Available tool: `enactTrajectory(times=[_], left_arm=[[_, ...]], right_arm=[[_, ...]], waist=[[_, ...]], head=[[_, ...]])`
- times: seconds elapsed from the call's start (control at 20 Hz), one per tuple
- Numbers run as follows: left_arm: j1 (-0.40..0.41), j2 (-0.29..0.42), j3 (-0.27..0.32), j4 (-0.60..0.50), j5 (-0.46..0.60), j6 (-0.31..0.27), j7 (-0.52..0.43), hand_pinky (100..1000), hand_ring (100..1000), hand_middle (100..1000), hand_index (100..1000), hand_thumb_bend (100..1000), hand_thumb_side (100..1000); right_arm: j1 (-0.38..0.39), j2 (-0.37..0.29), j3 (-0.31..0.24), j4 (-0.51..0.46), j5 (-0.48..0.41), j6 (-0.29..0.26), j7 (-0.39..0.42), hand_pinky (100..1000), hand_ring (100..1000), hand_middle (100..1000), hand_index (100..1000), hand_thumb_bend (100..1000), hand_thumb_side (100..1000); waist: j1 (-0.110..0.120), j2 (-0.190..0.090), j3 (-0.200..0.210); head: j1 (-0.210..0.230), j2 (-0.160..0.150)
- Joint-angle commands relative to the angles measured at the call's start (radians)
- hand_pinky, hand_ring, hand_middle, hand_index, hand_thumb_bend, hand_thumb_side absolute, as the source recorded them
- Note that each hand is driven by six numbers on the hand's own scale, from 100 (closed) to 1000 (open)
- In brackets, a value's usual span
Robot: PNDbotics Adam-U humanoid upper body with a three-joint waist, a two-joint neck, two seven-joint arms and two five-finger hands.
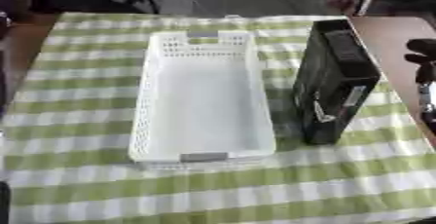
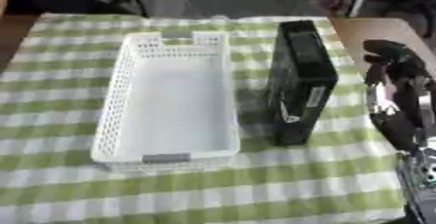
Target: Pick up objects on the table and place them in the box.
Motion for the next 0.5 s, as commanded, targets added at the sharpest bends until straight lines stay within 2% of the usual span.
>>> enactTrajectory(times=[0.05,0.1,0.15,0.2,0.5], left_arm=[[-0.01,0.022,0.005,-0.021,0.005,0.0,-0.005,646,659,766,802,590,753],[-0.01,0.021,0.005,-0.021,0.005,0.001,-0.005,646,659,766,802,590,753],[-0.01,0.021,0.004,-0.021,0.005,0.002,-0.006,646,659,766,803,590,754],[-0.01,0.021,0.004,-0.021,0.005,0.003,-0.007,646,659,766,803,590,755],[-0.01,0.021,0.003,-0.021,0.006,0.004,-0.011,646,659,766,803,590,755]], right_arm=[[-0.005,-0.016,-0.007,-0.017,0.006,-0.001,0.009,811,840,768,824,271,489],[-0.005,-0.016,-0.007,-0.018,0.009,-0.003,0.017,812,841,768,824,227,502],[-0.005,-0.016,-0.006,-0.019,0.014,-0.005,0.028,820,854,789,851,457,429],[-0.005,-0.017,-0.006,-0.02,0.021,-0.007,0.042,825,866,805,869,505,400],[-0.005,-0.016,-0.008,-0.022,0.038,-0.015,0.102,835,880,818,896,525,347]], waist=[[0.002,-0.009,0.0],[0.002,-0.009,0.0],[0.002,-0.008,0.0],[0.002,-0.008,0.0],[0.002,-0.008,0.0]], head=[[-0.009,0.001],[-0.009,0.001],[-0.01,0.001],[-0.009,0.001],[-0.009,0.001]])
